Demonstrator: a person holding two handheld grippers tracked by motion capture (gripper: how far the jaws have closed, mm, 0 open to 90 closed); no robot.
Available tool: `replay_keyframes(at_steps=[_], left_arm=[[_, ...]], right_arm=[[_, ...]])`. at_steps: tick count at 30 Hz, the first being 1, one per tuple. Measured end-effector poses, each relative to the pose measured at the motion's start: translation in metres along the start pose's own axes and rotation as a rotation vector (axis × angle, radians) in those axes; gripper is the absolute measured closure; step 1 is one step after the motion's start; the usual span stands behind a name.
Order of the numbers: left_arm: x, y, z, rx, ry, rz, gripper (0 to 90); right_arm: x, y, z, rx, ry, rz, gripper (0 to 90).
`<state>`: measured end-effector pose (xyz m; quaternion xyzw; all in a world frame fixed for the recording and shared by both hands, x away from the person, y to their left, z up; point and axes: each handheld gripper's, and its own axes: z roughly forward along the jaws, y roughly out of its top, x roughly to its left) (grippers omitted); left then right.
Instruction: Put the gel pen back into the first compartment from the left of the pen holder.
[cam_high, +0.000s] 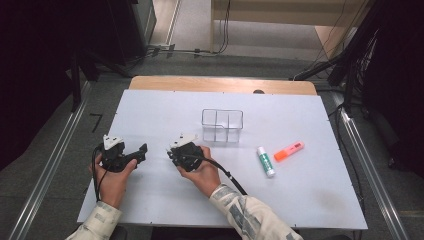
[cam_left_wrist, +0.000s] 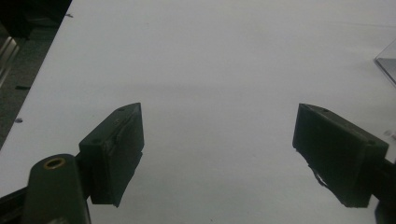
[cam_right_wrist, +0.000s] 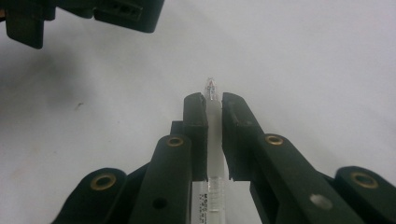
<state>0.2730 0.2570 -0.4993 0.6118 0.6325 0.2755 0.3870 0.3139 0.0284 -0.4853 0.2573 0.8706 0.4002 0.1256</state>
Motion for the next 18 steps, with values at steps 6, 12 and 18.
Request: replay_keyframes(at_steps=[6,12,18], left_arm=[[-0.001,0.0,0.0,0.0,0.003,0.0,17.0],[-0.001,0.0,0.001,0.002,0.004,-0.001,17.0],[-0.001,0.0,0.001,0.0,0.004,-0.004,17.0]], right_arm=[[-0.015,0.003,-0.011,-0.02,-0.024,0.018,79.1],[-0.023,0.004,-0.02,-0.038,-0.043,0.038,79.1],[-0.031,0.008,-0.028,-0.057,-0.056,0.048,79.1]])
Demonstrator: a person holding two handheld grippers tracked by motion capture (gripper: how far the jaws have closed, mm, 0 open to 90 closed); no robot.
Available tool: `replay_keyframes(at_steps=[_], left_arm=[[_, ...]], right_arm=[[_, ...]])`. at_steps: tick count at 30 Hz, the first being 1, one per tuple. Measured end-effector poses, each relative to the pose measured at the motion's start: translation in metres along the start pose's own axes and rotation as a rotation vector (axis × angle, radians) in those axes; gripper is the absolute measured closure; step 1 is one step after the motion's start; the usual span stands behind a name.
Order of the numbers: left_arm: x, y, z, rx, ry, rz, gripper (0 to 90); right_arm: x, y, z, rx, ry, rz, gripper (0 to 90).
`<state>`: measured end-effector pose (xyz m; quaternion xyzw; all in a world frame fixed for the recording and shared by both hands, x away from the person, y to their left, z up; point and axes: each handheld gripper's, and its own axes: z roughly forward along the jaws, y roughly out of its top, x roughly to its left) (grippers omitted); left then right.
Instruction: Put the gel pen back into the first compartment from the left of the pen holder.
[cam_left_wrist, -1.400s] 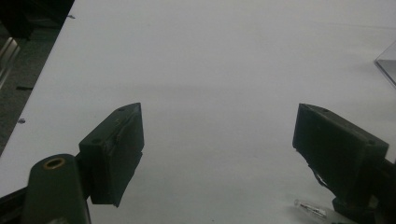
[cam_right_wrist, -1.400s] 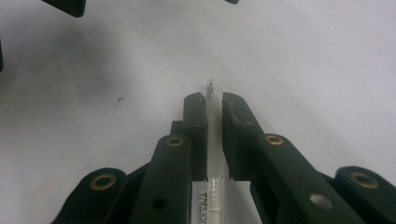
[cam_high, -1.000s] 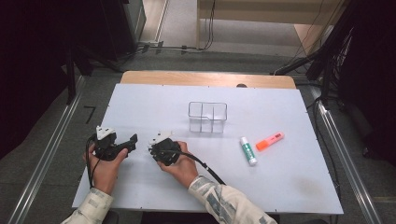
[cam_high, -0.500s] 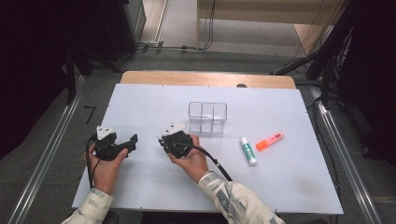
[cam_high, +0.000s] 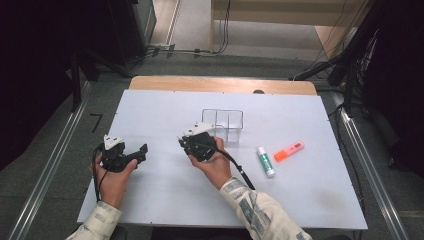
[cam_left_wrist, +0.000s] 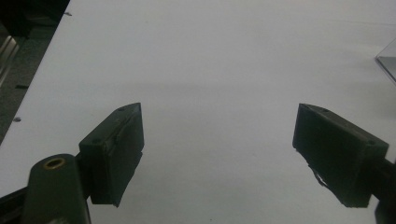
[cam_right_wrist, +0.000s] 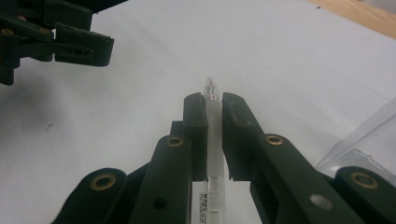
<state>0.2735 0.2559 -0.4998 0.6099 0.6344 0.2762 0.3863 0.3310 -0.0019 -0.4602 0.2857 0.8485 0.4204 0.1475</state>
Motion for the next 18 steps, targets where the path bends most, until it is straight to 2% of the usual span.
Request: replay_keyframes(at_steps=[18], left_arm=[[0.0,0.0,0.0,0.003,-0.001,0.003,17.0]], right_arm=[[-0.022,0.022,-0.017,-0.042,-0.033,0.022,79.1]])
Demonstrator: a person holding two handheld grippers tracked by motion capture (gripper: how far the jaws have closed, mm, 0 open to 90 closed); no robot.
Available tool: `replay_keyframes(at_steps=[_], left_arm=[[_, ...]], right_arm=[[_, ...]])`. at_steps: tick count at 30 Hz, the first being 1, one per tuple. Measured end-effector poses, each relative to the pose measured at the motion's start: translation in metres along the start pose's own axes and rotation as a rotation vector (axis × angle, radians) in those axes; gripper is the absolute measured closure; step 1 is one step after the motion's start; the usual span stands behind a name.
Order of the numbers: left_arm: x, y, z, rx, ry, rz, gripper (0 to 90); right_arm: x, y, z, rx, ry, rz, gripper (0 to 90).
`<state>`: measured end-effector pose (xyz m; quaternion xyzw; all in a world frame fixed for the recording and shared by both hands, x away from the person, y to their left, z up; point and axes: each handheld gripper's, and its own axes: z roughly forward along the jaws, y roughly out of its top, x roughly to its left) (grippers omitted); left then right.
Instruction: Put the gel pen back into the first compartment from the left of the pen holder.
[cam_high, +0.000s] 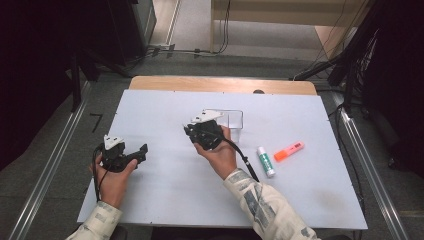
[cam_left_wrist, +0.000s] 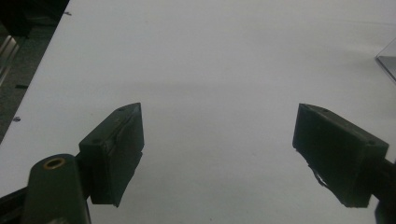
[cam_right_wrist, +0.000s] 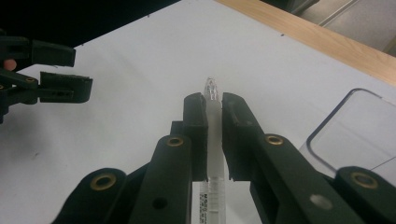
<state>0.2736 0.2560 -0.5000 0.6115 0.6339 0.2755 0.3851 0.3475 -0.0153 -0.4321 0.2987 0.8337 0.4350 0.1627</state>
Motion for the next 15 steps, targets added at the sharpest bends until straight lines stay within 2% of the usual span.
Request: replay_keyframes(at_steps=[15], left_arm=[[0.0,0.0,0.0,-0.002,-0.001,-0.003,17.0]], right_arm=[[-0.012,0.018,0.003,-0.025,-0.013,0.024,79.0]])
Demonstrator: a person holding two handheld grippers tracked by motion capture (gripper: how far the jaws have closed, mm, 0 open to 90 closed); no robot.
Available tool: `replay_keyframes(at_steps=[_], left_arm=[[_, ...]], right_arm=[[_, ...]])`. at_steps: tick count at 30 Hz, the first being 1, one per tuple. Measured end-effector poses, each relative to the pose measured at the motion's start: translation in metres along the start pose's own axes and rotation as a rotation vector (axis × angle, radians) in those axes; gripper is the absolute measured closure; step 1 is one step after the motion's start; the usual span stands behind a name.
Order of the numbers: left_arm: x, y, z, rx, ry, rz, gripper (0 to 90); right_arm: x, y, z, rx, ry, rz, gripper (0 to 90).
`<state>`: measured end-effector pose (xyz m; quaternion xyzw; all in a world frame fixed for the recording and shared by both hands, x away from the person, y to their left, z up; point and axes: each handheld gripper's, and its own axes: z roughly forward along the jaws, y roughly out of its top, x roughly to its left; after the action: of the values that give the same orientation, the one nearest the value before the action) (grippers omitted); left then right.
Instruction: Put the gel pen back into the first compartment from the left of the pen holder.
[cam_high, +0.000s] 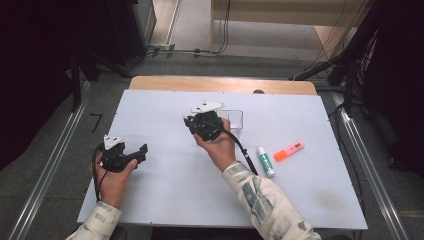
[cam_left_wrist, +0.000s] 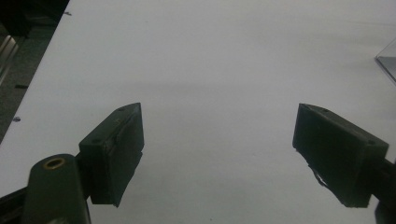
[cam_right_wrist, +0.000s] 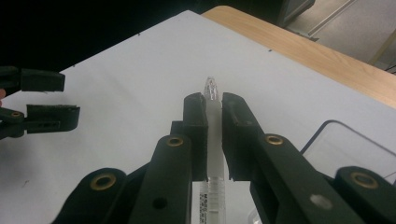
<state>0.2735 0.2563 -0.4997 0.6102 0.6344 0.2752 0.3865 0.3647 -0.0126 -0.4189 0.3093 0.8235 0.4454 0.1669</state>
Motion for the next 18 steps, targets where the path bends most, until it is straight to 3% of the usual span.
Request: replay_keyframes(at_steps=[18], left_arm=[[0.001,0.0,0.0,0.001,-0.004,0.0,17.0]], right_arm=[[-0.021,0.026,0.01,-0.004,-0.039,0.022,79.1]])
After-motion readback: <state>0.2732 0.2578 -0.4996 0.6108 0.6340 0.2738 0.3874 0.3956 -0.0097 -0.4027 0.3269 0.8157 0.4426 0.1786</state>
